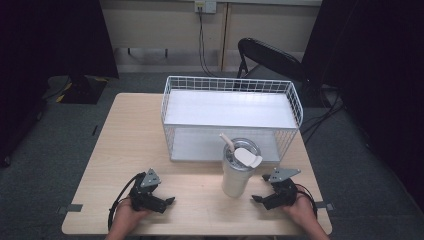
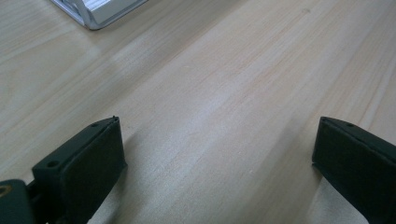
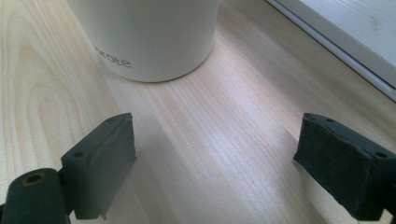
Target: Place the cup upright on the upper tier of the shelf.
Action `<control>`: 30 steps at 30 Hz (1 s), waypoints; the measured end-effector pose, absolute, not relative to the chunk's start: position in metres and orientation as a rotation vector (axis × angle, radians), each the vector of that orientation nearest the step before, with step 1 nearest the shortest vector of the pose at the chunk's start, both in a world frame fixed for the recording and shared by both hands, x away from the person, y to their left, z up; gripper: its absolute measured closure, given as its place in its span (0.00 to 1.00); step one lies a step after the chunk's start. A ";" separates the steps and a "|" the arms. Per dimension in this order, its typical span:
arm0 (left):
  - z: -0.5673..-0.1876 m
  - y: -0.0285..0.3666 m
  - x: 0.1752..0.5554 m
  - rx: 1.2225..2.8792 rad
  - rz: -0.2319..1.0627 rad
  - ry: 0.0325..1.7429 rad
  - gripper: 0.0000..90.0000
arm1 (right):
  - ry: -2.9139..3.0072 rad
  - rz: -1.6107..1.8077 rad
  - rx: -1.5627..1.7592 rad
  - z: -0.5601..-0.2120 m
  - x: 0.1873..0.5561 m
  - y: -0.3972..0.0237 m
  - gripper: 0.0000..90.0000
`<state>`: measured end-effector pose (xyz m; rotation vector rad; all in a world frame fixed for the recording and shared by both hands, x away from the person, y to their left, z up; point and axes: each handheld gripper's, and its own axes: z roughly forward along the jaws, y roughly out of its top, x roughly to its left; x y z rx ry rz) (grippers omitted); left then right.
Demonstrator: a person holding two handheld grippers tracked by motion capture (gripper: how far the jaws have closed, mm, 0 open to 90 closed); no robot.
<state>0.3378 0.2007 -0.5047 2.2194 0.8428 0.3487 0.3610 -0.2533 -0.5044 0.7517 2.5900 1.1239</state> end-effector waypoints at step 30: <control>-0.505 0.200 0.338 2.222 0.347 0.846 0.00 | 2.582 1.238 0.741 -0.481 0.354 -0.245 0.15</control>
